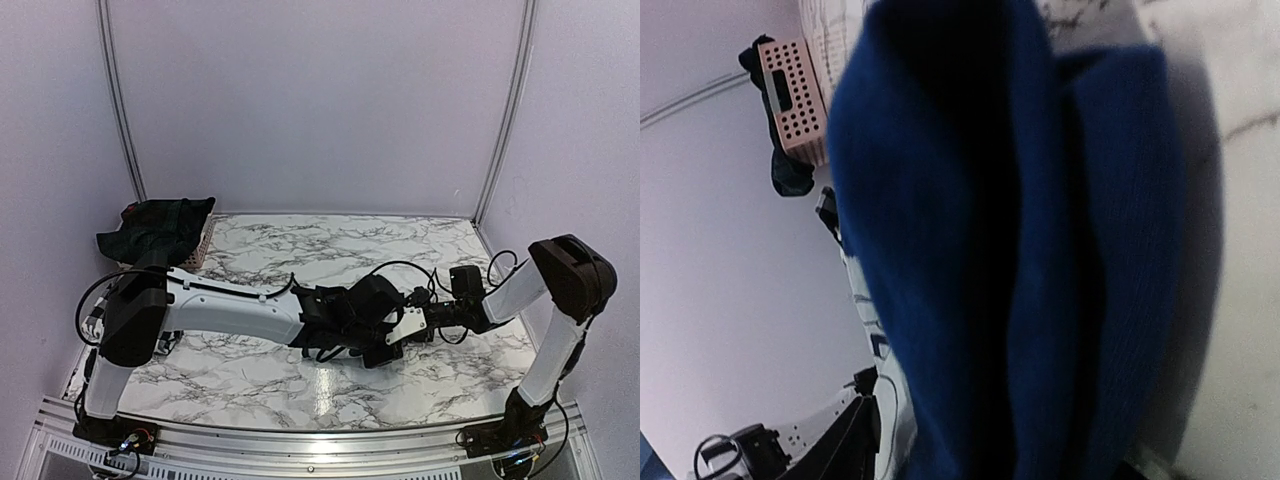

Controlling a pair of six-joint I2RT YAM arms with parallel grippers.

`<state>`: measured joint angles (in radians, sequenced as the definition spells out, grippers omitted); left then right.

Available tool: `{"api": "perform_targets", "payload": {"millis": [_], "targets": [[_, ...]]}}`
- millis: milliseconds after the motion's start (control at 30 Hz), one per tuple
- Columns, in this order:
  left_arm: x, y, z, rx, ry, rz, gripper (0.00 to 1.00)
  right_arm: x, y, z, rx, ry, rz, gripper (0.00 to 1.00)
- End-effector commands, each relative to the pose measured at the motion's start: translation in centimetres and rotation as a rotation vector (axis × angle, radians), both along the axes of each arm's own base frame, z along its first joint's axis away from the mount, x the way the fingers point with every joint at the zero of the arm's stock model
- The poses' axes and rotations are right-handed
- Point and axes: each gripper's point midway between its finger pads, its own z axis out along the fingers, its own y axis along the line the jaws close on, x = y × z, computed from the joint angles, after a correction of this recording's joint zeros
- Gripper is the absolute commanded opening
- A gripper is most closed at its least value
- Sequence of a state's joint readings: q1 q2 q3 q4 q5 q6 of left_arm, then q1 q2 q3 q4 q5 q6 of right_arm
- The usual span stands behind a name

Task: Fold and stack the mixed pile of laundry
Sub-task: Pass from the left arm to the right

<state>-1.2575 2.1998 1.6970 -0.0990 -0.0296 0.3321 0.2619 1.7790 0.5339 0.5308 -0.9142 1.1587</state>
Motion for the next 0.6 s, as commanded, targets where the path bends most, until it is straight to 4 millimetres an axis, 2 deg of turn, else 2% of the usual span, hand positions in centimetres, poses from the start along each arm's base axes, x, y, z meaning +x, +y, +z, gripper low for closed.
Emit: {"api": "perform_targets", "payload": {"millis": [0, 100, 167, 233, 300, 333, 467, 567], "targets": [[-0.8, -0.5, 3.3, -0.087, 0.01, -0.034, 0.0, 1.4, 0.2, -1.1, -0.034, 0.016, -0.028, 0.52], [-1.3, -0.2, 3.1, -0.078, 0.014, -0.048, 0.0, 2.1, 0.2, -2.2, -0.079, 0.018, -0.019, 0.48], [-1.4, 0.1, 3.3, -0.079, 0.013, -0.045, 0.0, 2.5, 0.3, -2.4, -0.083, 0.017, -0.01, 0.41], [-1.4, 0.4, 3.2, -0.074, 0.011, -0.039, 0.0, 2.7, 0.4, -2.4, -0.077, 0.013, -0.004, 0.27], [-1.2, 0.7, 3.3, -0.073, 0.016, -0.021, 0.0, 3.0, 0.5, -2.2, -0.086, -0.004, 0.011, 0.06], [-1.0, 0.9, 3.5, -0.075, 0.019, 0.0, 0.04, 3.0, 0.5, -2.1, -0.097, -0.01, 0.02, 0.0], [0.1, 2.8, 5.3, -0.12, 0.058, 0.112, 0.49, 3.8, 0.0, -0.3, -0.154, -0.08, 0.055, 0.0], [1.1, 4.9, 7.6, -0.176, 0.072, 0.207, 0.92, 3.7, -0.9, 1.2, -0.227, -0.132, 0.102, 0.0]]}}
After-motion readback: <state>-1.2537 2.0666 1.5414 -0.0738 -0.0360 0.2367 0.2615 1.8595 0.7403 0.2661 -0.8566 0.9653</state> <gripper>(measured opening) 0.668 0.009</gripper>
